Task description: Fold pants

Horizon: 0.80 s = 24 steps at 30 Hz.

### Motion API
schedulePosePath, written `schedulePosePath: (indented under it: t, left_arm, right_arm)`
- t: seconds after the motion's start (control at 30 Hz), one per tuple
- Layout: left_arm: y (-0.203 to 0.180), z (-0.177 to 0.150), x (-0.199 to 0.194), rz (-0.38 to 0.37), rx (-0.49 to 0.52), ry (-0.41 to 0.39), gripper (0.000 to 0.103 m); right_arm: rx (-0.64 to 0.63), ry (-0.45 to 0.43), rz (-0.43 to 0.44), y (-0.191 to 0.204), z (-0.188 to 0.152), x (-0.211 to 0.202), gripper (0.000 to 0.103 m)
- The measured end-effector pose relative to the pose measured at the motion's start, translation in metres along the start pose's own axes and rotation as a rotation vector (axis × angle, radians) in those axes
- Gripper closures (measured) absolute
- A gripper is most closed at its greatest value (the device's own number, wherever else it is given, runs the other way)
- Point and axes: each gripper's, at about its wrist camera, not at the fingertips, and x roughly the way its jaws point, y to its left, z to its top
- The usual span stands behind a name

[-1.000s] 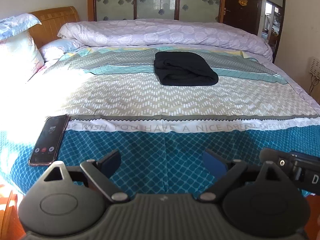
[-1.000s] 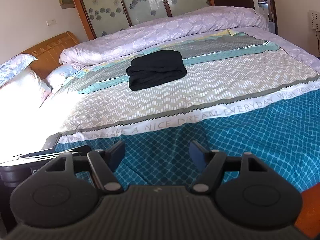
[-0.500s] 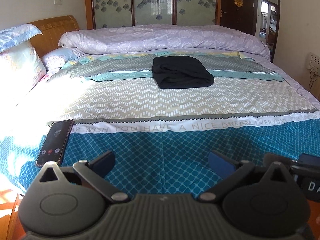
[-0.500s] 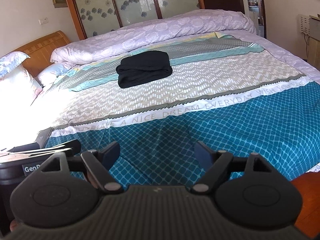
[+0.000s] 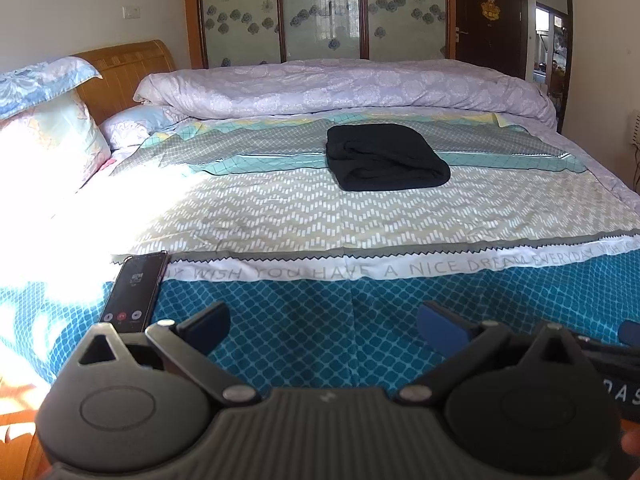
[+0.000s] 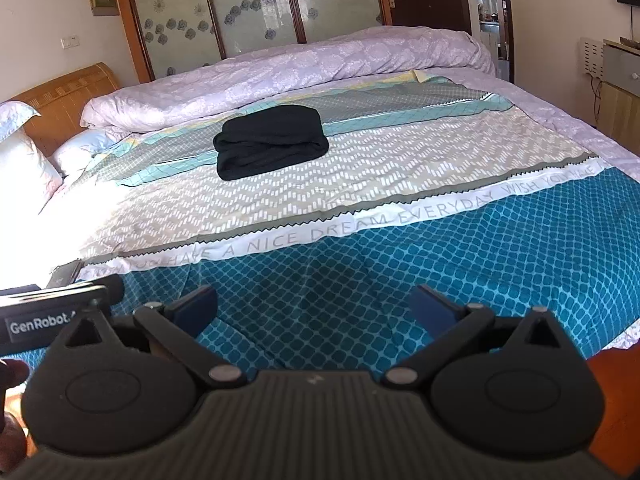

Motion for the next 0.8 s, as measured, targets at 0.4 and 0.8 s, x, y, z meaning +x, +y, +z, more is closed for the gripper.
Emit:
schedulePosePath:
  t: [0.4,0.8]
  left_arm:
    - [0.005,0.001,0.007,0.030,0.043,0.001,0.000]
    - [0.008,-0.001,0.015,0.035,0.030,0.033,0.000]
  right_arm:
    - [0.030,0.045,-0.057,0.010,-0.003,0.014,0.000]
    - [0.037,0.065,-0.055,0.010,-0.003,0.020,0.000]
